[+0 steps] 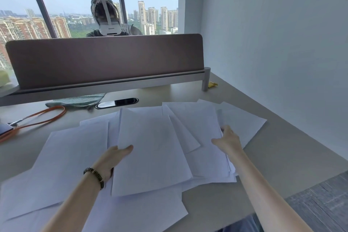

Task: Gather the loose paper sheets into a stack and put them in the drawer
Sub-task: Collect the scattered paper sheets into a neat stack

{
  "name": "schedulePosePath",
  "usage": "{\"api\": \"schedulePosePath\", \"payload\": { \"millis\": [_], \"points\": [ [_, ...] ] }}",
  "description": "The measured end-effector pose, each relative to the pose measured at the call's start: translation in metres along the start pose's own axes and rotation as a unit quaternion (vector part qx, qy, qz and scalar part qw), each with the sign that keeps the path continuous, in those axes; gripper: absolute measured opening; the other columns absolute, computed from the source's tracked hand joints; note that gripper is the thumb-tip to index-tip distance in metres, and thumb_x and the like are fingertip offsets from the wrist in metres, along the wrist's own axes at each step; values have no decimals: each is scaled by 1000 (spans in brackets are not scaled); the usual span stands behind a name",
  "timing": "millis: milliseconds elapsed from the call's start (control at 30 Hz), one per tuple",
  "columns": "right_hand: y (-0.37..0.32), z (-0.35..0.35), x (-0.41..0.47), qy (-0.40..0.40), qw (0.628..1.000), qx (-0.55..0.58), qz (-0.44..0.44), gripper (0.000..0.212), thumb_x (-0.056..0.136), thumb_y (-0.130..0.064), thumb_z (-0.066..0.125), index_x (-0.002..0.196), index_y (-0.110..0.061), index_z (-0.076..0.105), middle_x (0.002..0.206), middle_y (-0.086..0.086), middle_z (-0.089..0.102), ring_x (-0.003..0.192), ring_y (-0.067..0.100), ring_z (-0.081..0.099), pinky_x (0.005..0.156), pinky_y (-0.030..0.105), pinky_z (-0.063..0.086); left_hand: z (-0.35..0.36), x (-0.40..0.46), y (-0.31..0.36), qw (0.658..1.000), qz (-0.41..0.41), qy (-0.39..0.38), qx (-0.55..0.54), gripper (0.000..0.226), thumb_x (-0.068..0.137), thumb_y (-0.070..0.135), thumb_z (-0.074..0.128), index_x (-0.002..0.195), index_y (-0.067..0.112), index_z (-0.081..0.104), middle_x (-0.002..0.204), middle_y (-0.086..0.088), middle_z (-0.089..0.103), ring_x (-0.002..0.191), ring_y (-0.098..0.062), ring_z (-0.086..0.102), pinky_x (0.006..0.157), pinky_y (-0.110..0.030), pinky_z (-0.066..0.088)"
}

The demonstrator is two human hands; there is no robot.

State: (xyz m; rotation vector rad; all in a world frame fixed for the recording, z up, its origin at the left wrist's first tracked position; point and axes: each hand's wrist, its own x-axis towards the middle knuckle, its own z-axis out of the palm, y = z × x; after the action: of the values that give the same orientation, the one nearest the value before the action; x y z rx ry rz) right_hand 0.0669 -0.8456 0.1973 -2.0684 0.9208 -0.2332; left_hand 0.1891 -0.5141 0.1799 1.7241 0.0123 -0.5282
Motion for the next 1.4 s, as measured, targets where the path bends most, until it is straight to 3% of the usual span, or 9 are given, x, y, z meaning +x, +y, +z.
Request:
{"api": "schedulePosePath", "payload": {
  "millis": [167,333,433,600,833,933,1067,1200,1400],
  "points": [
    [-7,-9,-3,-9,996,86,25,72,87,-13,74,147,-5,36,145,16,48,121,33,55,87,31,44,0,-2,3,1000,-4,6,14,36,94,30,66,115,1,68,107,-18,74,98,-36,70,96,-51,53],
    [-15,-19,0,-77,990,113,-27,8,90,-13,70,97,-15,66,111,11,73,78,15,66,66,25,51,0,0,2,1000,-14,16,17,44,95,40,61,117,3,66,110,-17,72,101,-35,69,97,-48,52],
    [-29,-34,1,-104,980,170,-24,21,88,-15,74,108,-6,72,107,10,75,92,29,72,88,42,58,1,-3,2,999,-17,18,25,44,94,41,63,117,4,66,111,-16,72,103,-34,68,100,-50,50],
    [-71,-59,-16,-131,936,319,-64,29,87,-14,73,114,-2,71,103,16,77,82,28,76,63,32,60,3,-7,5,999,-22,23,38,38,93,41,63,113,8,65,116,-12,69,111,-32,63,107,-49,44],
    [-115,-65,-32,-197,886,409,-94,36,88,-20,71,120,-5,70,111,13,75,92,28,74,73,34,61,5,-12,7,1000,-7,21,18,59,91,47,63,133,8,50,124,-5,56,123,-31,54,110,-44,41],
    [-118,-58,-32,-184,896,387,-115,35,89,-13,70,123,-6,69,115,14,74,103,33,72,87,45,60,0,-9,5,1000,-14,15,6,38,97,40,58,119,8,57,121,-9,64,111,-31,62,106,-48,46],
    [-100,-34,-22,-130,945,286,-93,33,86,0,71,119,-2,68,110,17,75,97,36,73,90,55,57,-8,-12,7,999,-43,12,-25,64,89,60,58,133,13,58,121,-12,68,108,-35,66,94,-51,55],
    [-70,1,-17,-129,966,218,-50,37,83,9,72,119,3,66,116,24,70,96,37,70,92,51,55,-12,-9,6,998,-38,-5,-51,111,53,87,67,137,17,55,139,-5,59,128,-30,56,108,-49,44],
    [-46,51,-18,-165,977,133,-9,29,93,-10,66,121,-3,66,112,16,72,101,34,70,96,48,55,-7,-8,7,1000,-9,-23,-9,127,53,77,79,152,13,33,154,-2,42,140,-28,42,118,-45,31]
  ]
}}
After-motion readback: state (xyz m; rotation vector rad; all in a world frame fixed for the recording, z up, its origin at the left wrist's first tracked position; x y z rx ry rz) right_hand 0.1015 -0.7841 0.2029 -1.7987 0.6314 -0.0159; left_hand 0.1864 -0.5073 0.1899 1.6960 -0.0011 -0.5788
